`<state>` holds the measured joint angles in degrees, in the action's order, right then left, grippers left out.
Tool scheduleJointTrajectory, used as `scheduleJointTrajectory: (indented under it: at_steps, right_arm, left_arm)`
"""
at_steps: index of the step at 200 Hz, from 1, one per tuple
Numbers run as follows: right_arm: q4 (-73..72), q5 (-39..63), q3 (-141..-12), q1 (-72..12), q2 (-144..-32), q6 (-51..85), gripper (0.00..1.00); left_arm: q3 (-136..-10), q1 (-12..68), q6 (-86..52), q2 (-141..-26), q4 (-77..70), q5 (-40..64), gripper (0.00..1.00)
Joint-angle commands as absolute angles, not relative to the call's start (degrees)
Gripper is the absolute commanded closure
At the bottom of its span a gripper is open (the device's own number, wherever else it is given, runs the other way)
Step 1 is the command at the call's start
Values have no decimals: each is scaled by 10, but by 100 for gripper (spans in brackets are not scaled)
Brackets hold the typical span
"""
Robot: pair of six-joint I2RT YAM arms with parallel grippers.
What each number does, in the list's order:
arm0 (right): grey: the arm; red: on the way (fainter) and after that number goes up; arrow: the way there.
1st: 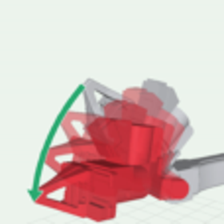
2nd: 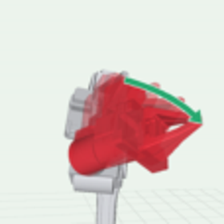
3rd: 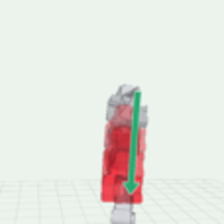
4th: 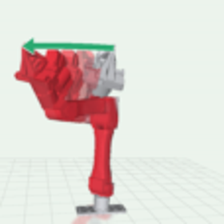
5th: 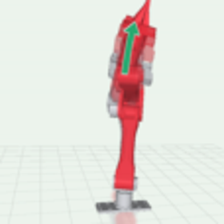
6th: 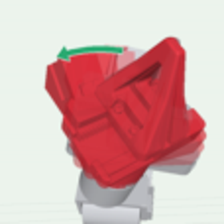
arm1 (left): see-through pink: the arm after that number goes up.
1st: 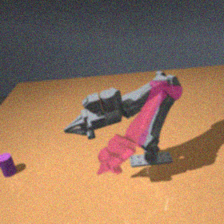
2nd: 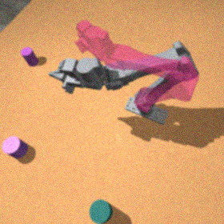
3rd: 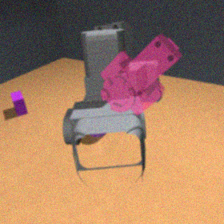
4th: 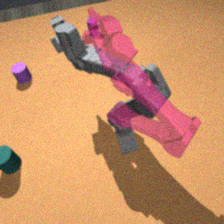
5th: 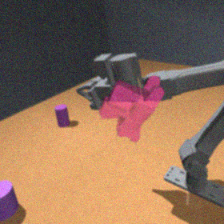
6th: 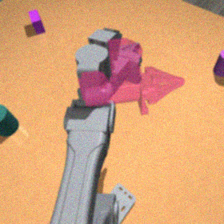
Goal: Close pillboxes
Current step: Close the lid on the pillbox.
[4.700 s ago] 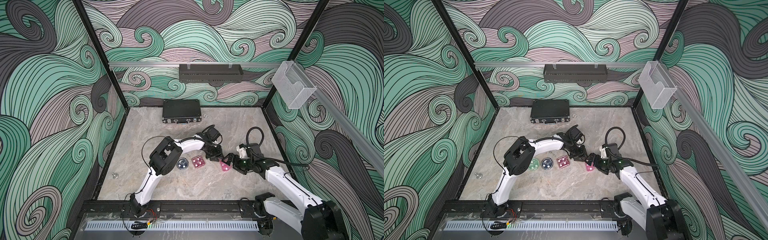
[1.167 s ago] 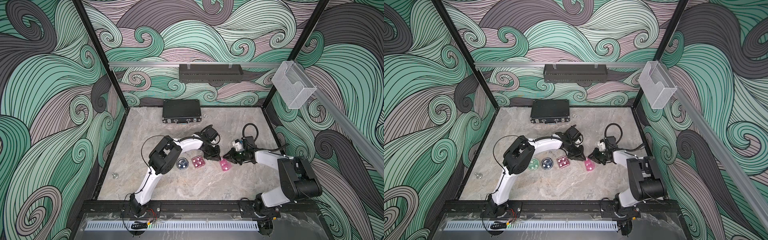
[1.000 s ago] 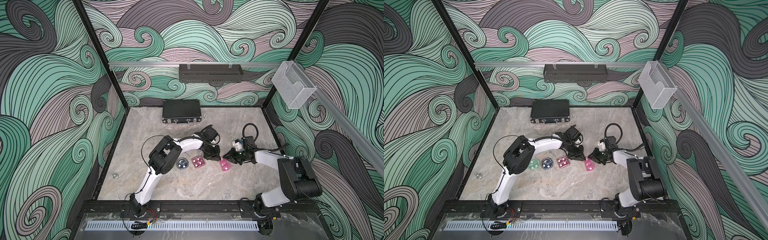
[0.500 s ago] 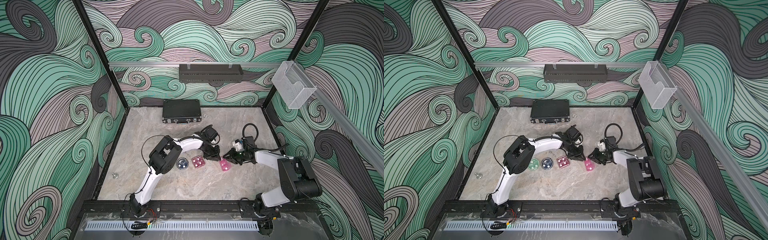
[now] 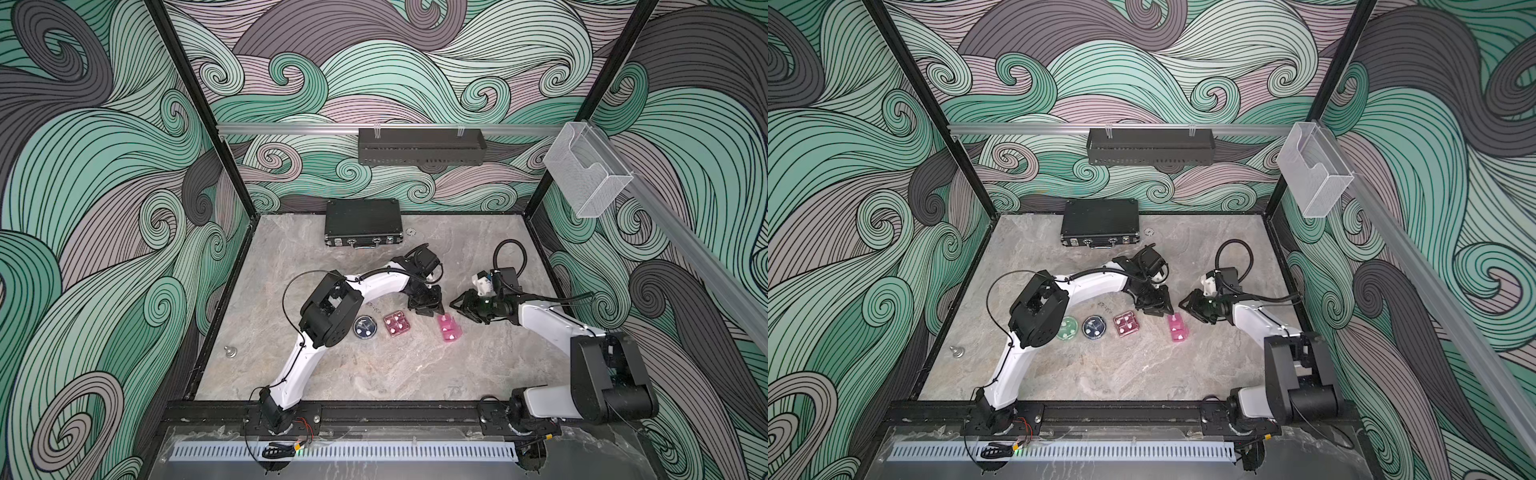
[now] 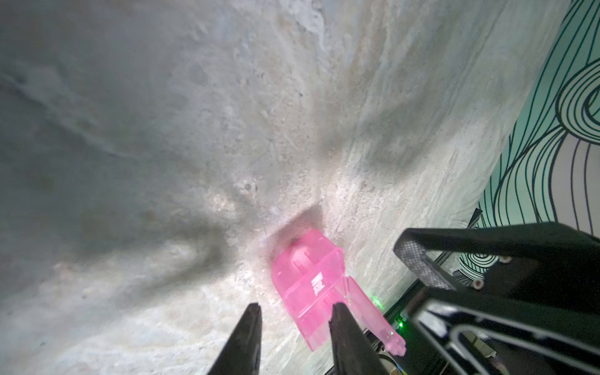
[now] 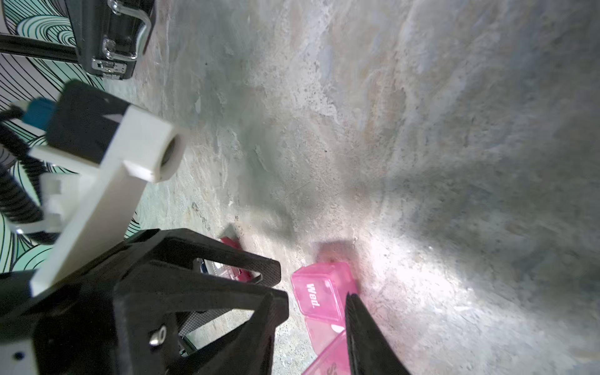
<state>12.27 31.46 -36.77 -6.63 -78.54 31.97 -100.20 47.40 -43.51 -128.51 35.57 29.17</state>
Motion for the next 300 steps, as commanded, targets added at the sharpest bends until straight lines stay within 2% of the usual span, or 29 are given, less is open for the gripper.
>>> scheduleJointTrajectory:
  at_steps: [1, 23, 41, 120, 147, 208, 269, 285, 300]
  right_arm:
    - [152, 295, -346, -60, -750, 317, 66]
    - [162, 292, -327, -60, -722, 313, 75]
    - [168, 303, -320, -60, -723, 305, 77]
    - [149, 343, -301, -69, -743, 304, 74]
    - [144, 346, -302, -76, -760, 302, 72]
    - [145, 338, -303, -82, -773, 298, 72]
    - [147, 332, -303, -87, -774, 297, 72]
    - [147, 331, -303, -87, -774, 297, 72]
    - [147, 332, -302, -87, -774, 297, 72]
  left_arm:
    - [-989, 474, -441, -1240, 359, 302, 62]
    - [-960, 478, -449, -1220, 343, 308, 62]
    - [-937, 480, -458, -1207, 328, 314, 62]
    - [-896, 495, -485, -1204, 281, 341, 62]
    - [-895, 496, -489, -1203, 276, 343, 53]
    - [-887, 497, -495, -1191, 270, 335, 52]
    - [-890, 499, -501, -1209, 264, 342, 53]
    - [-886, 499, -499, -1216, 271, 342, 55]
    - [-876, 500, -501, -1220, 266, 344, 63]
